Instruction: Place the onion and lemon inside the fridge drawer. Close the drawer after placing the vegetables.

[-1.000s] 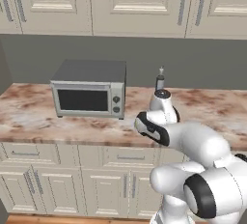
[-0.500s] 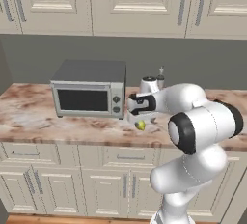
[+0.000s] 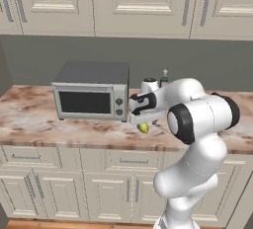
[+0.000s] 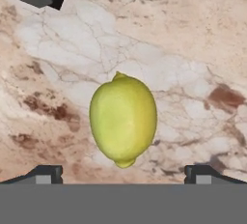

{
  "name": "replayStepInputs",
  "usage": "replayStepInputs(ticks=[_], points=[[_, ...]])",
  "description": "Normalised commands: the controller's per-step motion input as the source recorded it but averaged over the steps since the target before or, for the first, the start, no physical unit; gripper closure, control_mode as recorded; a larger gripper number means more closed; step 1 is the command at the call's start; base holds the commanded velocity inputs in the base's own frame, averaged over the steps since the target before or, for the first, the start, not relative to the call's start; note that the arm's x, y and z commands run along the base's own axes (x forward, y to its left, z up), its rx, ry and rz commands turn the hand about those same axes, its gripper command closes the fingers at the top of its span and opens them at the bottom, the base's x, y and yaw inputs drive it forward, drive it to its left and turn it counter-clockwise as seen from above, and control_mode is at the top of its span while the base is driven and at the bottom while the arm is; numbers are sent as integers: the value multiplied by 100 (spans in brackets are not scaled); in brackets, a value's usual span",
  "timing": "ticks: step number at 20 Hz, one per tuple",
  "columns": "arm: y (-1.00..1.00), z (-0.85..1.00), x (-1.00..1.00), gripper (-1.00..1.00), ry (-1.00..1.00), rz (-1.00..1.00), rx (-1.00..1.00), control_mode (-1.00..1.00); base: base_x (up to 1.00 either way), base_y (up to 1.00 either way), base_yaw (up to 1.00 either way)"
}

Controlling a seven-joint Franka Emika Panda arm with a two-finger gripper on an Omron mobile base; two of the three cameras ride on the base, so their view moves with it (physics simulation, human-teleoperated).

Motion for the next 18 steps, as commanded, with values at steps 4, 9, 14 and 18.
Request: replayStepInputs(ticks=[4, 9, 14, 18], points=[[0, -35, 20, -100, 2, 0, -1, -100, 0, 0, 0], [0, -29, 16, -100, 0, 0, -1, -100, 0, 0, 0], [0, -19, 5, -100, 0, 0, 0, -100, 0, 0, 0], [0, -25, 0, -100, 0, 0, 0, -100, 0, 0, 0]])
